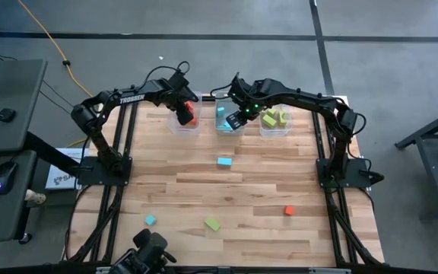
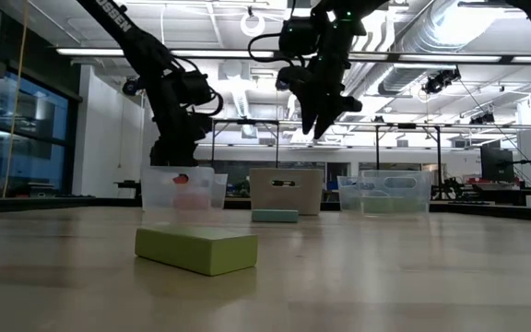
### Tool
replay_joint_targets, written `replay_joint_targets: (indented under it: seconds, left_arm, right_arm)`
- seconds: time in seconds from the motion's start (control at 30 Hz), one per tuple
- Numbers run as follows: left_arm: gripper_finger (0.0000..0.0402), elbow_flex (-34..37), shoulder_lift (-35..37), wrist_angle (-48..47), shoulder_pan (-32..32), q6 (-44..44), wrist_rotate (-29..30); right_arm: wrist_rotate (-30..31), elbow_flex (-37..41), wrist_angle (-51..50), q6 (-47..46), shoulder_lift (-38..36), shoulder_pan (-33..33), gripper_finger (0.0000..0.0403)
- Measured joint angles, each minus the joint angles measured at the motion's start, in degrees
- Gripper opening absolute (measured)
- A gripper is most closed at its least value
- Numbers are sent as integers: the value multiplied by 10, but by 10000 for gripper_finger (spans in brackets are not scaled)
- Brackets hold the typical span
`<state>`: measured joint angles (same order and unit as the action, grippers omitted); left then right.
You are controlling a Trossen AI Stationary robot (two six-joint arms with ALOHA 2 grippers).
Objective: Sort & place blocks by color
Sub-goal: Put the orange block into the left transparent bin
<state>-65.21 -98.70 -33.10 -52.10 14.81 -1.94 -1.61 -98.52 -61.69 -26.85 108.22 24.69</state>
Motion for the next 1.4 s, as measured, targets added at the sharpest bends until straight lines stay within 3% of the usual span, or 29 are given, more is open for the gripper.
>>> replay_joint_targets:
  seconds: [0.6,0.9,1.4]
  left_arm:
    - [112,0,-5,9,0,123,43]
    - [112,0,-27,3,2,121,74]
    - [133,0,-27,3,2,139,71]
  right_arm:
    - [0,0,3,1,0,0,124]
    - [-1,0,3,1,0,0,124]
    - [-1,0,3,3,0,0,124]
